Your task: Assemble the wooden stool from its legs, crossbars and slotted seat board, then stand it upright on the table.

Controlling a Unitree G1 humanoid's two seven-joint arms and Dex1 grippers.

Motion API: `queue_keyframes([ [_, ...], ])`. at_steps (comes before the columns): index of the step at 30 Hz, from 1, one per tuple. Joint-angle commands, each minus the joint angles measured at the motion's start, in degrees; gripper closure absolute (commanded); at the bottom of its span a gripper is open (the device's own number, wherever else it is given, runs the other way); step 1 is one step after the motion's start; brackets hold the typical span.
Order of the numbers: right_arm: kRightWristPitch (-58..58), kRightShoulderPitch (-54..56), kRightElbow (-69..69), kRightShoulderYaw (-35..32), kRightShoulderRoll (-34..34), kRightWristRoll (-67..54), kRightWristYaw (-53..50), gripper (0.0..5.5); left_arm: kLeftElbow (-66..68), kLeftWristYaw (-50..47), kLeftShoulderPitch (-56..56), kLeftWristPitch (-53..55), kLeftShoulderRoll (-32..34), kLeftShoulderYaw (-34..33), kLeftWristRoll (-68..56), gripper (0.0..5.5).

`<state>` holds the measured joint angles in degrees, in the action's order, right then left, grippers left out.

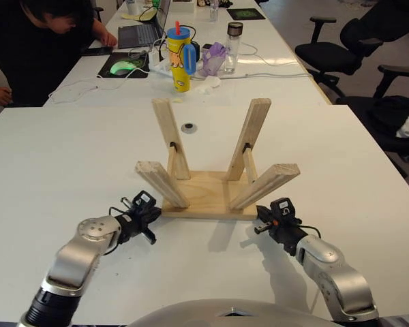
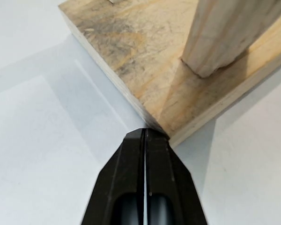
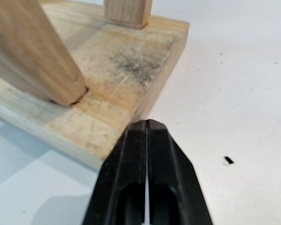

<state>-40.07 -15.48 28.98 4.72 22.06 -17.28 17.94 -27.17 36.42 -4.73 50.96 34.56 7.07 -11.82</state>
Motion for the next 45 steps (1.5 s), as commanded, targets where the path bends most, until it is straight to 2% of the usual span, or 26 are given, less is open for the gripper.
queue_keyframes([
  [1, -15.0, 8.7, 13.3, 0.9, 4.5, -24.3, 15.2, 5.50, -13.3, 18.1, 5.2, 5.6, 3.6, -3.4, -22.9, 5.49],
  [6, -24.6, 16.2, 12.2, -9.7, 9.5, -41.2, 16.3, 5.50, -13.3, 22.3, 8.7, 11.1, 7.4, -11.9, -32.8, 5.49],
  [12, -28.3, 18.0, 13.7, -12.3, 13.6, -54.6, 14.8, 5.50, -11.8, 23.3, 11.4, 12.8, 10.7, -16.2, -36.7, 5.49],
  [18, -28.4, 21.2, 10.5, -14.6, 15.0, -60.3, 10.8, 5.50, -8.7, 25.4, 12.6, 12.3, 14.3, -18.5, -36.0, 5.49],
  [23, -27.8, 23.5, 6.1, -15.4, 15.7, -54.7, 10.0, 5.50, -7.0, 26.8, 13.1, 11.1, 15.7, -18.7, -35.0, 5.49],
  [28, -18.0, 18.4, 3.0, -8.3, 21.0, -34.3, 13.2, 5.50, -1.7, 28.6, 9.2, 2.3, 20.2, -15.9, -25.2, 5.49],
  [30, -12.4, 15.5, 0.9, -7.5, 21.4, -28.7, 14.4, 5.50, 1.7, 30.2, 5.8, -2.3, 22.3, -15.9, -21.9, 5.26],
  [32, -3.2, 11.3, -2.2, -4.4, 24.5, -18.7, 16.5, 5.22, 5.0, 32.6, 2.4, -6.4, 23.9, -16.8, -20.0, 4.92],
  [34, 1.8, 9.4, -6.9, -3.5, 26.0, -15.1, 21.3, 4.87, 7.5, 34.5, -0.3, -10.0, 25.3, -17.2, -18.2, 4.58],
  [38, 6.5, 9.5, -14.1, -5.0, 25.3, -14.5, 28.6, 4.35, 7.9, 34.6, -2.1, -13.8, 24.9, -17.0, -17.1, 4.09],
  [45, 8.8, 10.7, -18.1, -4.6, 21.8, -13.4, 30.0, 3.24, 6.3, 31.9, -0.9, -13.7, 18.8, -18.0, -23.0, 3.02],
])
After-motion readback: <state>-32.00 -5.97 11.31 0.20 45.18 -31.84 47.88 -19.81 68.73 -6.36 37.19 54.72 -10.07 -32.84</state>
